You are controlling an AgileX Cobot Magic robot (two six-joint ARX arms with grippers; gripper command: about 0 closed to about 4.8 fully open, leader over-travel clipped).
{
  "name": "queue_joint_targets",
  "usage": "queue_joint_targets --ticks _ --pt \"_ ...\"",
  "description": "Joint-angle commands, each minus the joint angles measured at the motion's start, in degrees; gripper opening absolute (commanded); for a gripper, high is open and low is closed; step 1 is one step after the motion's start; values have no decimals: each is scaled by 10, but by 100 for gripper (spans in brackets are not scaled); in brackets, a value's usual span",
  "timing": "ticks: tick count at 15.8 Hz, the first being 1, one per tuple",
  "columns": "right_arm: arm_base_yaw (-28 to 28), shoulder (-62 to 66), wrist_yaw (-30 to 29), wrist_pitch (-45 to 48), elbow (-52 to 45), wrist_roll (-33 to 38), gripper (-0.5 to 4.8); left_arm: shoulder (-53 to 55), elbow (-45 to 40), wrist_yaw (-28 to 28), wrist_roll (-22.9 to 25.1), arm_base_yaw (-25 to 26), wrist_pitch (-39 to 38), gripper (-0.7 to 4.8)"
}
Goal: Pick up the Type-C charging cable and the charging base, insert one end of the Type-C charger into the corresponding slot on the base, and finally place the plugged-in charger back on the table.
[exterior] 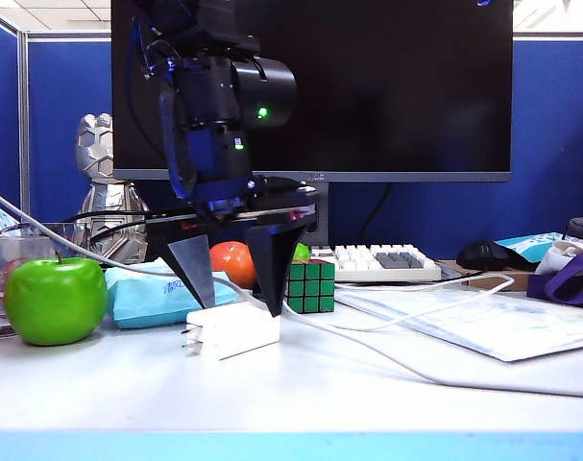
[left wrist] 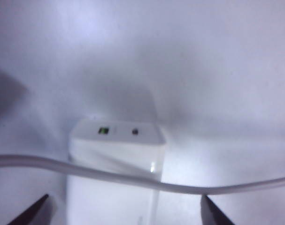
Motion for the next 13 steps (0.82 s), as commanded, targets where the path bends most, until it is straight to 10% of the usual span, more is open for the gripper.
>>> queue_joint_targets --ticks 1,13 --pt "1 -1 -3 7 2 -2 -6 20 0 1 -3 -1 7 404" --pt "1 0 -2 7 2 -2 -6 39 2 0 45 -5 22 395"
